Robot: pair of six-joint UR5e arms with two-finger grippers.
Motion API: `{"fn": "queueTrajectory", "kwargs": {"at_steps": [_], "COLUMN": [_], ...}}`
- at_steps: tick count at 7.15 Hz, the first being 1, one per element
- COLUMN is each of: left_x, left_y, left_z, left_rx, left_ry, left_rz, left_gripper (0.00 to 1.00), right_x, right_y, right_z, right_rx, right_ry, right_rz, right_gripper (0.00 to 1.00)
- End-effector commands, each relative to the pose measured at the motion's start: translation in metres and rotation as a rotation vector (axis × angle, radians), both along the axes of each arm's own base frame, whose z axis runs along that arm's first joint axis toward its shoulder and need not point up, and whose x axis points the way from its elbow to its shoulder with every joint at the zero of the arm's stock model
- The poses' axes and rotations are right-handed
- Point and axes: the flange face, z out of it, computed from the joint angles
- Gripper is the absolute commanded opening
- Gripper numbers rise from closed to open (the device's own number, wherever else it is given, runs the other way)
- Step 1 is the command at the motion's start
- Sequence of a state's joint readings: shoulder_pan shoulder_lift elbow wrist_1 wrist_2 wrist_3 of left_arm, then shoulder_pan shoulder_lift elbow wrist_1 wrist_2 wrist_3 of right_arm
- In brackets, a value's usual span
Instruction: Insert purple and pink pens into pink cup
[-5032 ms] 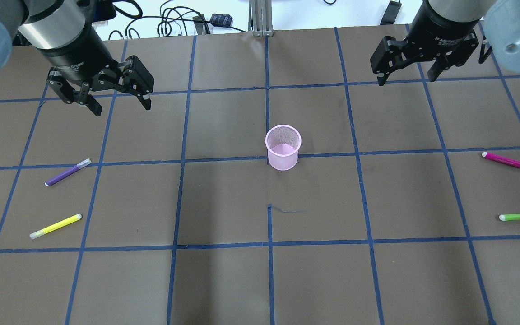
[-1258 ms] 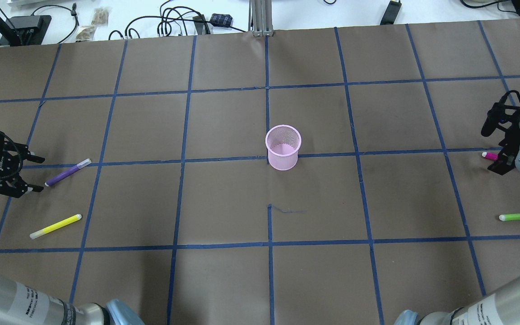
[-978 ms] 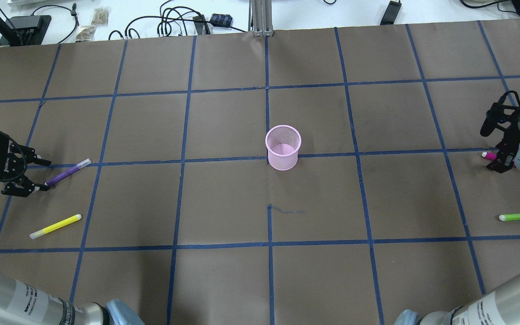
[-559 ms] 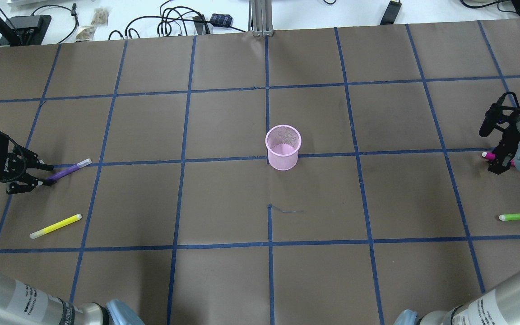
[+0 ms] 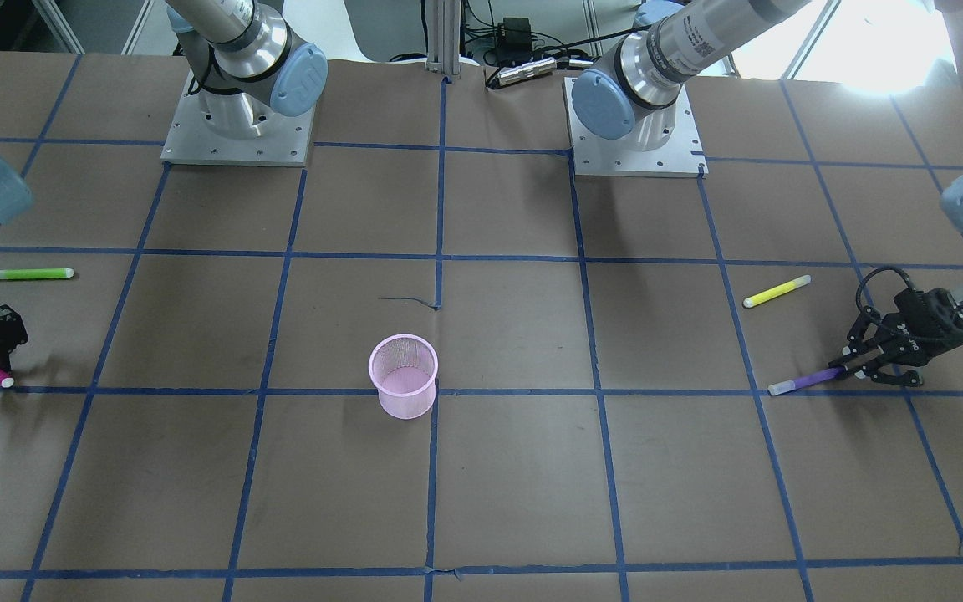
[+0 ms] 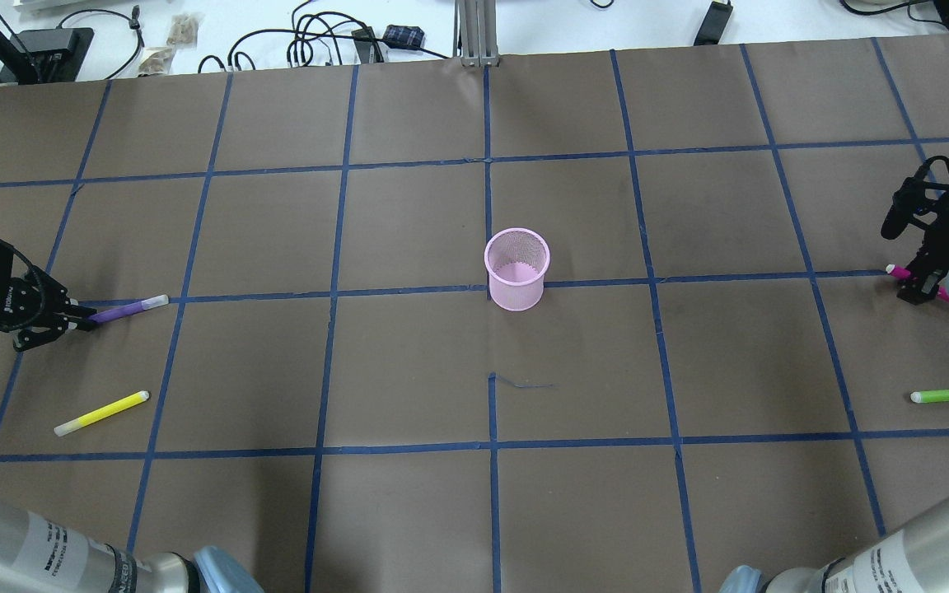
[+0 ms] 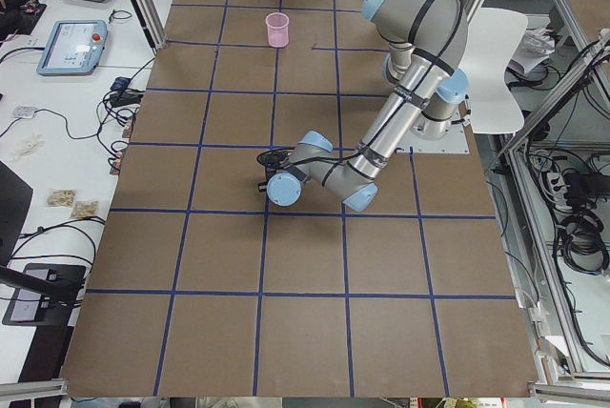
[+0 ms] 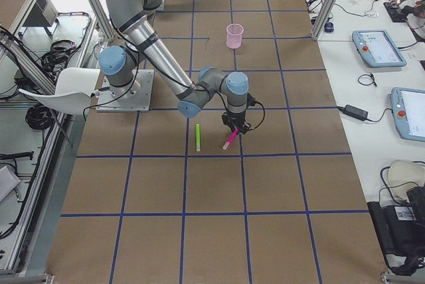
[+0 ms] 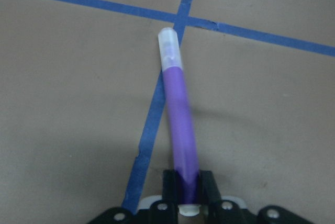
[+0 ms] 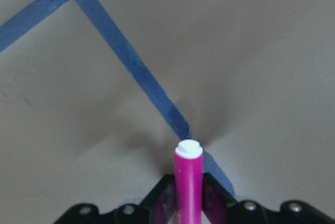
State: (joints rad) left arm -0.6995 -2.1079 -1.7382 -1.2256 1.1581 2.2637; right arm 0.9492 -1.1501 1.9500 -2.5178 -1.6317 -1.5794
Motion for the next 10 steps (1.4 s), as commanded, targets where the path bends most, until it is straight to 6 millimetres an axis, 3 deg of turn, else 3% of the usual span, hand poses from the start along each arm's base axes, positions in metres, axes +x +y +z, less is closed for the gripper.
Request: {"fn": "queueTrajectory", "kwargs": {"at_steps": [1, 2, 4, 5, 6, 8, 10], "left_x": [0.002, 0.003, -0.013, -0.033, -0.058, -0.116, -0.171], "left_y": [-0.002, -0.004, -0.005, -0.005, -0.008, -0.007, -0.01], "left_z": [0.007, 0.02, 0.073, 0.098, 0.128, 0.178, 0.219], "left_rx": [0.002, 0.026, 0.094, 0.147, 0.19, 0.305, 0.389], "left_ry": [-0.007, -0.019, -0.043, -0.021, -0.023, -0.003, -0.005], "left_rz": [0.021, 0.078, 0.245, 0.313, 0.393, 0.534, 0.724], "left_gripper": [0.0, 0.0, 0.0, 0.0, 0.0, 0.0, 0.0], "right_x": [-0.007, 0.009, 0.1, 0.158, 0.213, 0.338, 0.43], "right_y": [-0.018, -0.038, -0.087, -0.096, -0.092, -0.063, -0.02], "right_z": [0.025, 0.043, 0.083, 0.118, 0.142, 0.195, 0.236], "right_rx": [-0.007, -0.058, -0.144, -0.185, -0.206, -0.283, -0.375], "right_ry": [-0.009, -0.039, -0.063, -0.07, -0.105, -0.339, -0.458], "right_rz": [-0.063, -0.13, -0.233, -0.242, -0.27, -0.337, -0.401], "right_gripper": [0.0, 0.0, 0.0, 0.0, 0.0, 0.0, 0.0]}}
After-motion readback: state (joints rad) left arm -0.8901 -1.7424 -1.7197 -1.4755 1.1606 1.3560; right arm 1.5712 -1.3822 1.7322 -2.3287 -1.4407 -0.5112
